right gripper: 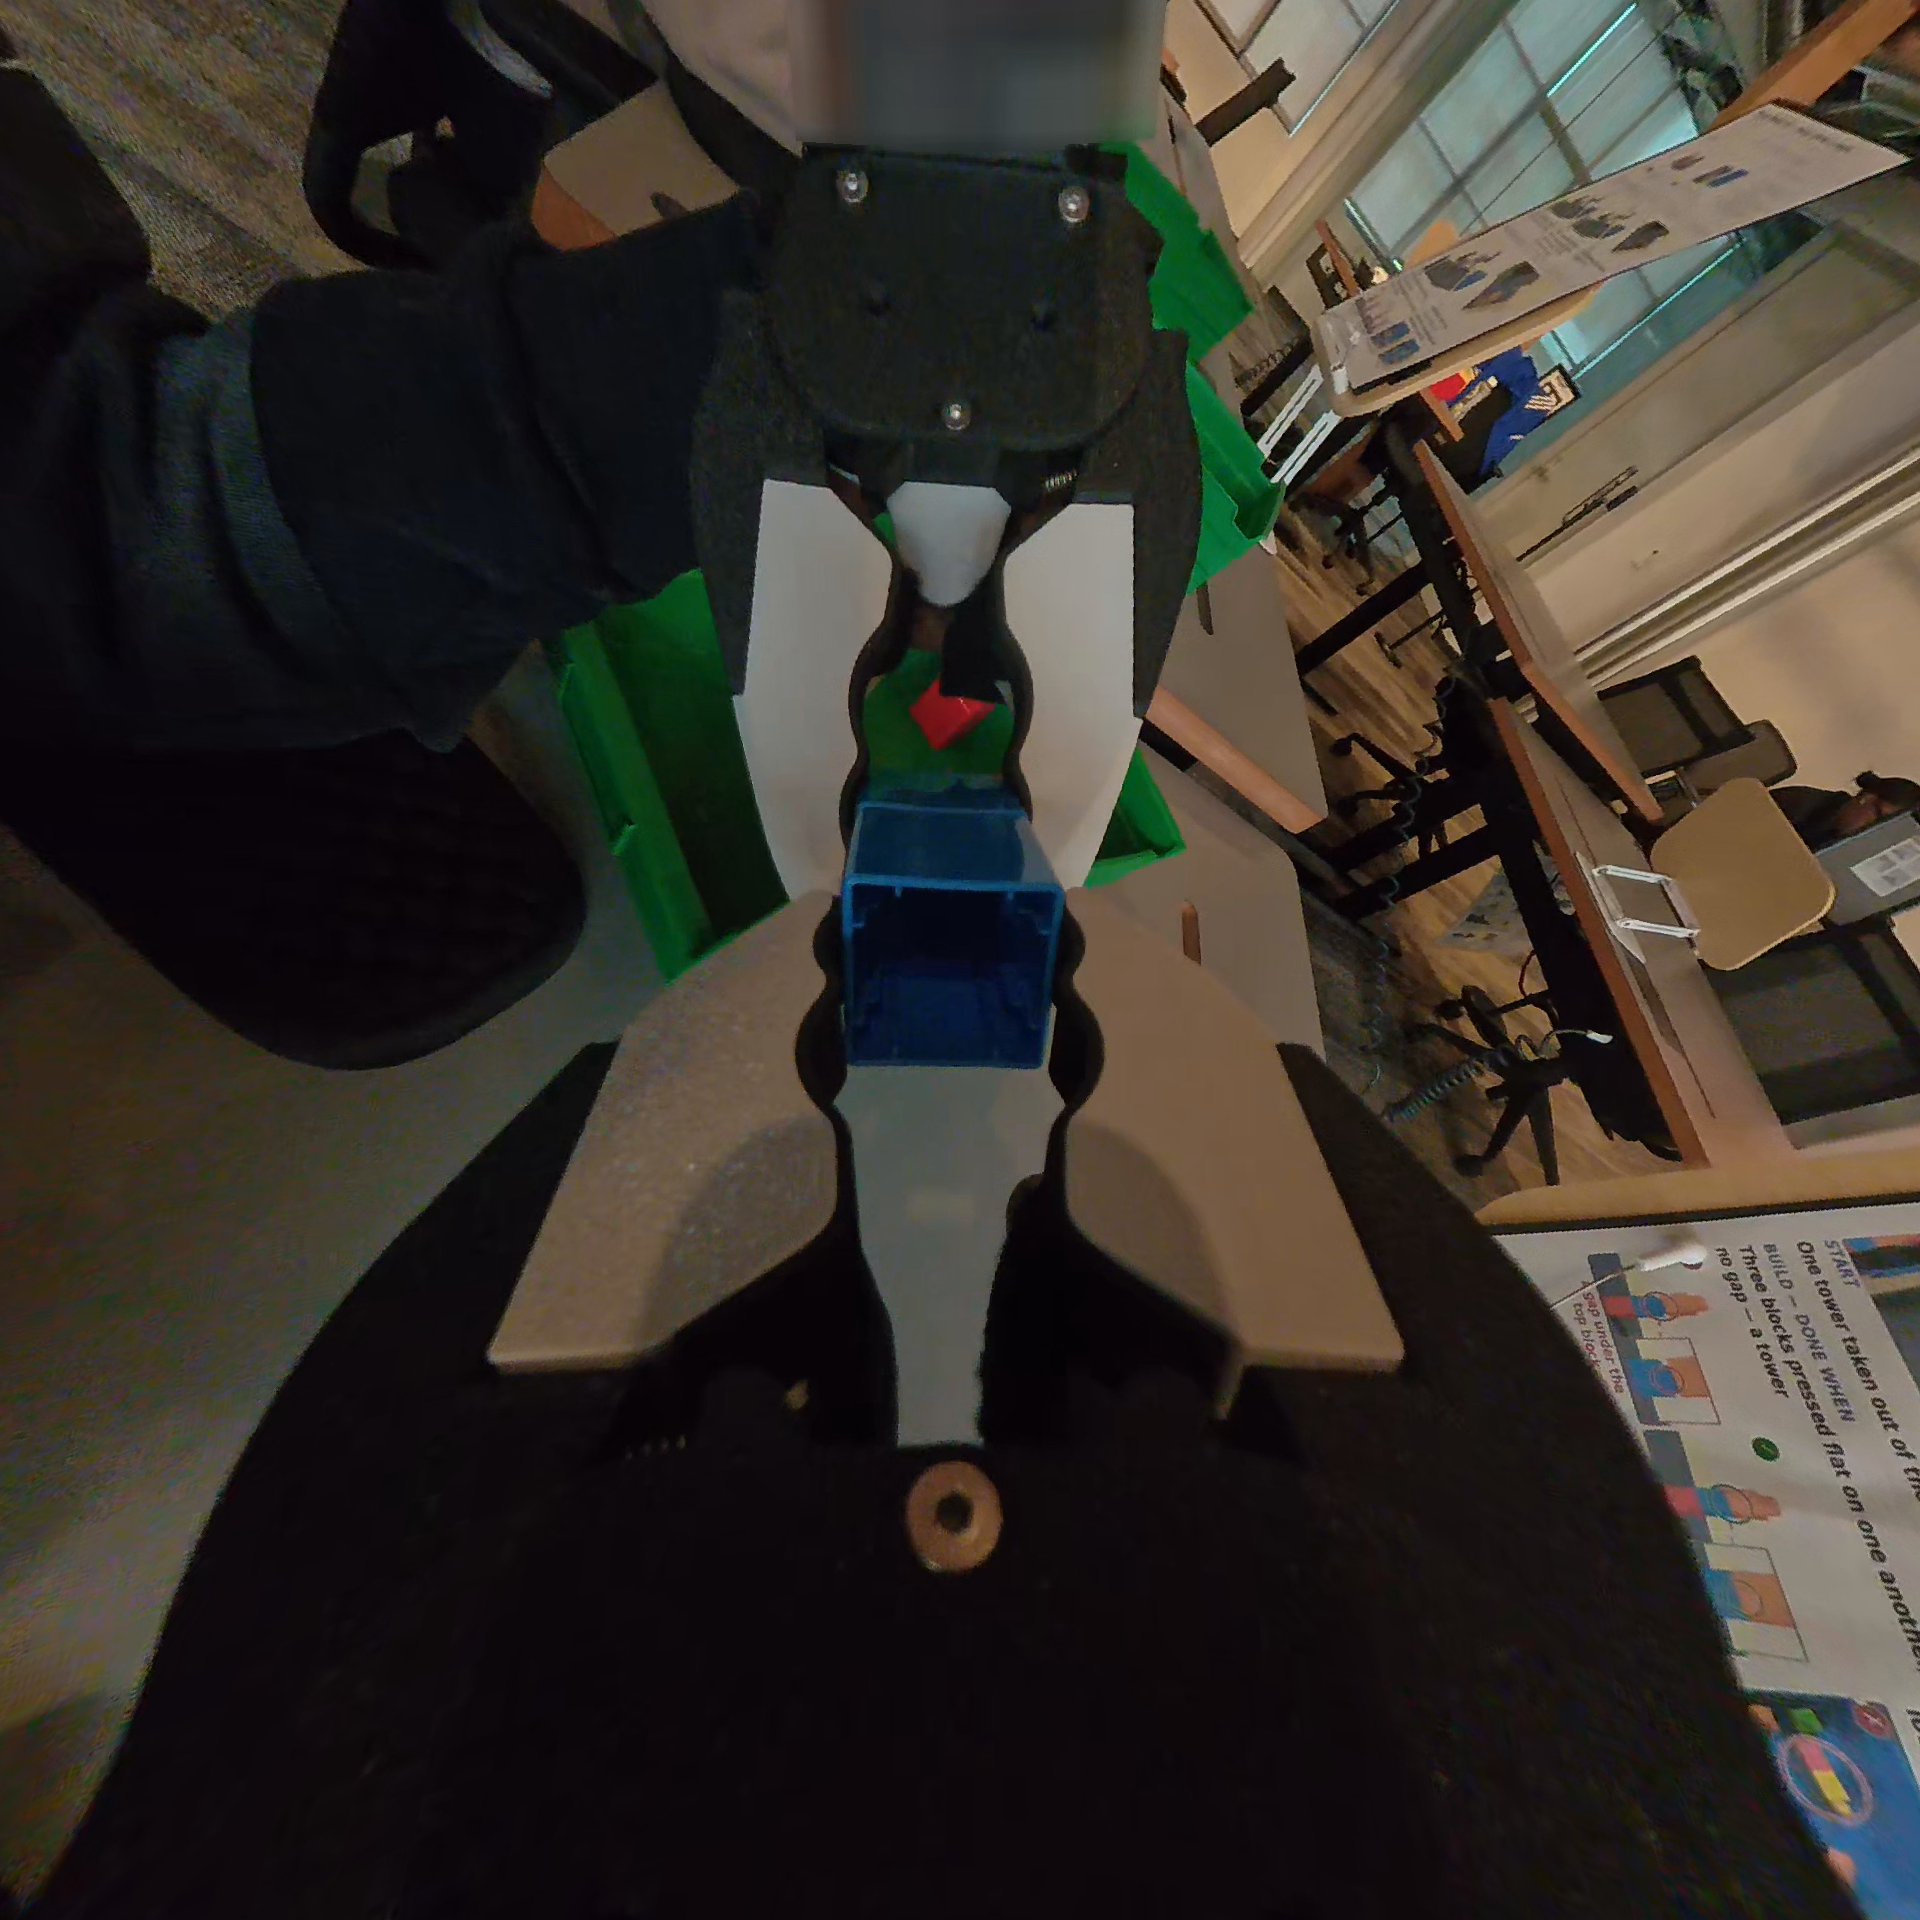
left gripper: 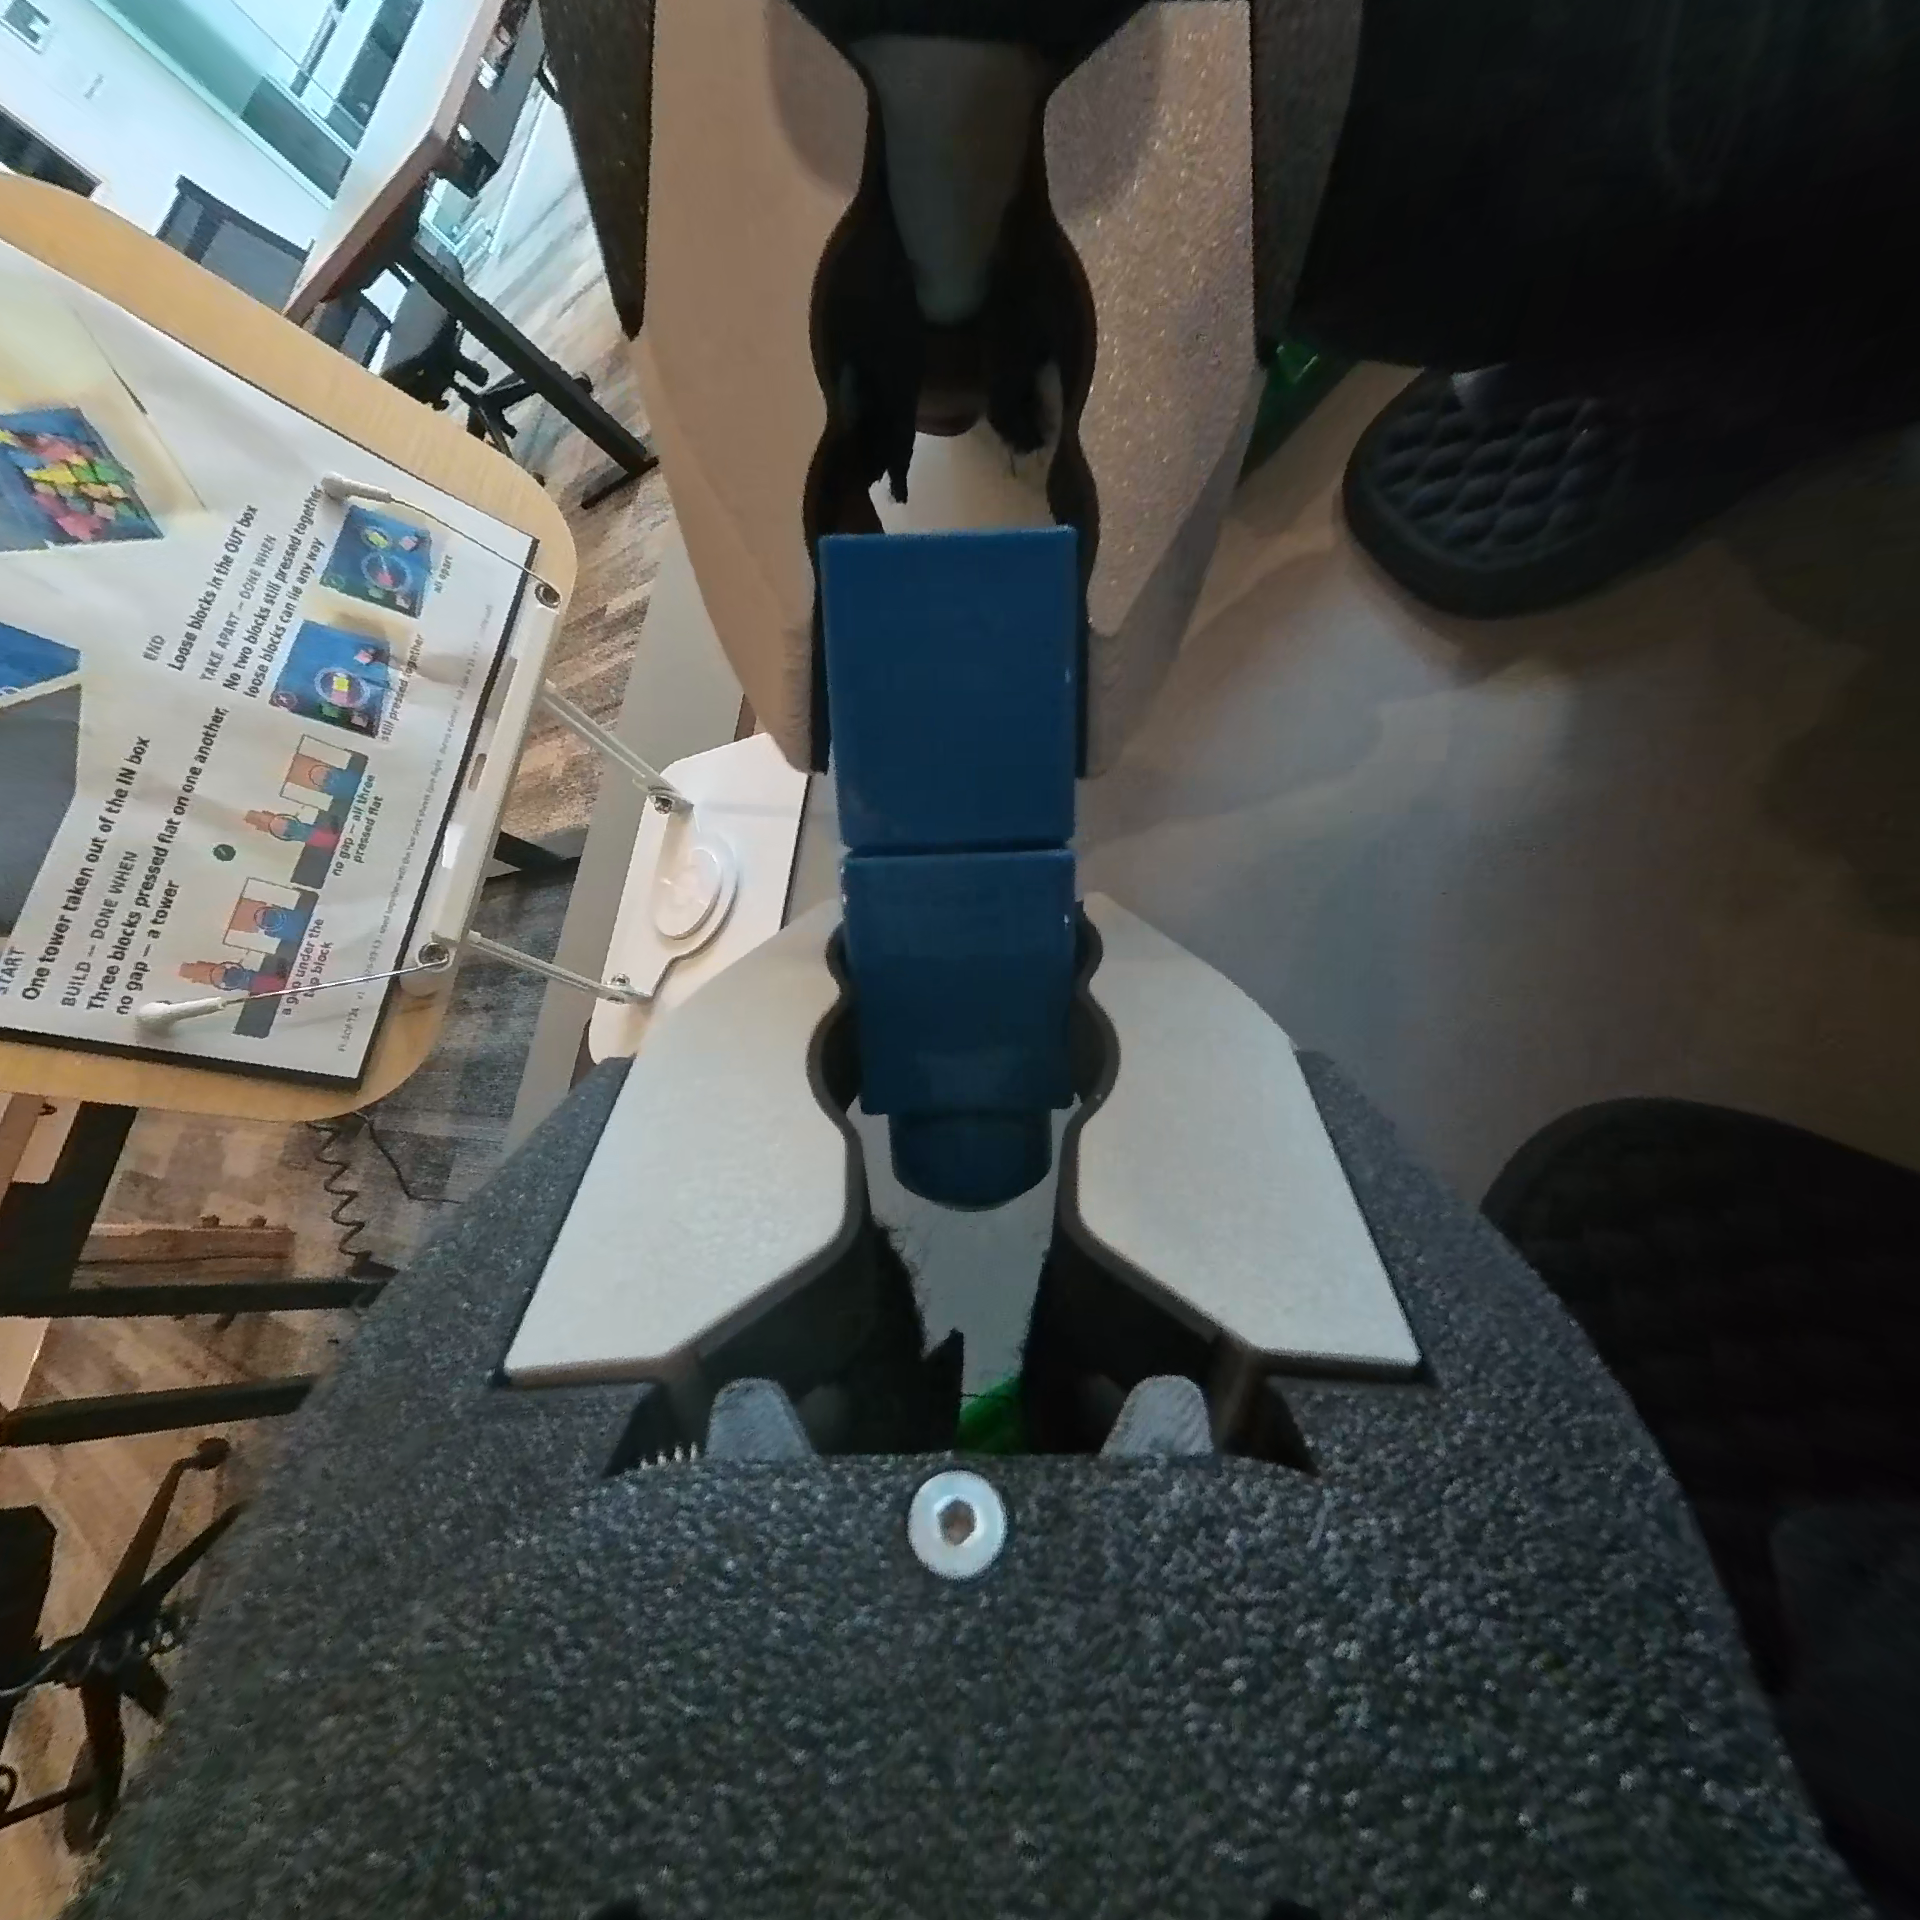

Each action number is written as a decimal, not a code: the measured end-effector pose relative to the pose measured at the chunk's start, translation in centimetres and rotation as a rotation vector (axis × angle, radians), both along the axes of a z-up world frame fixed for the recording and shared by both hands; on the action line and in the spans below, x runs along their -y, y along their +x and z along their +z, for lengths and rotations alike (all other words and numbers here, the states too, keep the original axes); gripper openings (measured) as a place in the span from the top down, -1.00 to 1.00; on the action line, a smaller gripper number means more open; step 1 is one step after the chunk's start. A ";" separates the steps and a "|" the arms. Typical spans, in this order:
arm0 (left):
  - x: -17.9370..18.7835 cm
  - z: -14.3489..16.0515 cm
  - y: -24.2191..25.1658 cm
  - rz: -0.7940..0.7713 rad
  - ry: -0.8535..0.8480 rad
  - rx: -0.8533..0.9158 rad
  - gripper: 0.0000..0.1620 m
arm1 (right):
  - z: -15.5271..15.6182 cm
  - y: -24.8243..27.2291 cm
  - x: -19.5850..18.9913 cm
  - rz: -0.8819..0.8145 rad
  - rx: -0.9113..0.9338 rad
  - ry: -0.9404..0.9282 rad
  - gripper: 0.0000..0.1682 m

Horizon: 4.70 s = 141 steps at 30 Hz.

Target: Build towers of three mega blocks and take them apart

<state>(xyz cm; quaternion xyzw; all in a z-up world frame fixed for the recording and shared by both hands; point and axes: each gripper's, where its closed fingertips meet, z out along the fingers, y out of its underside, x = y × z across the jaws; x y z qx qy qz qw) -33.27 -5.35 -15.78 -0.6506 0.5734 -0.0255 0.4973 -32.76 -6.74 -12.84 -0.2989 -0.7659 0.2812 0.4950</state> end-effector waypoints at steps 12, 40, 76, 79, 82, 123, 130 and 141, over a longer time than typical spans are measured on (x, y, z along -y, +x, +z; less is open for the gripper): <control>0.2 0.0 0.2 -0.010 -0.026 0.012 0.56 | 0.5 1.1 -0.1 -0.018 0.018 0.022 0.58; -0.6 0.7 -7.3 0.231 0.076 0.082 0.56 | -15.8 34.3 -16.9 -1.457 0.868 -0.681 0.57; -1.3 0.3 -6.0 0.197 0.064 0.068 0.56 | -4.4 26.4 -18.6 -1.288 0.346 -0.258 0.31; -1.2 0.4 -5.8 0.190 0.067 0.071 0.56 | 0.3 17.3 -15.6 -0.960 0.127 -0.147 0.36; -1.2 0.6 -5.5 0.178 0.073 0.075 0.56 | 3.1 8.0 -9.1 -0.534 -0.022 -0.136 0.39; 2.0 7.3 -25.5 1.126 0.290 0.739 0.35 | 3.2 27.4 -16.8 -1.366 0.042 0.029 0.61; 3.6 3.8 -29.8 1.378 0.219 0.608 0.35 | -4.9 36.6 -17.4 -1.703 0.390 -0.292 0.61; 2.7 1.9 -30.1 1.424 0.156 0.499 0.34 | -12.8 39.1 -17.6 -1.740 0.599 -0.700 0.60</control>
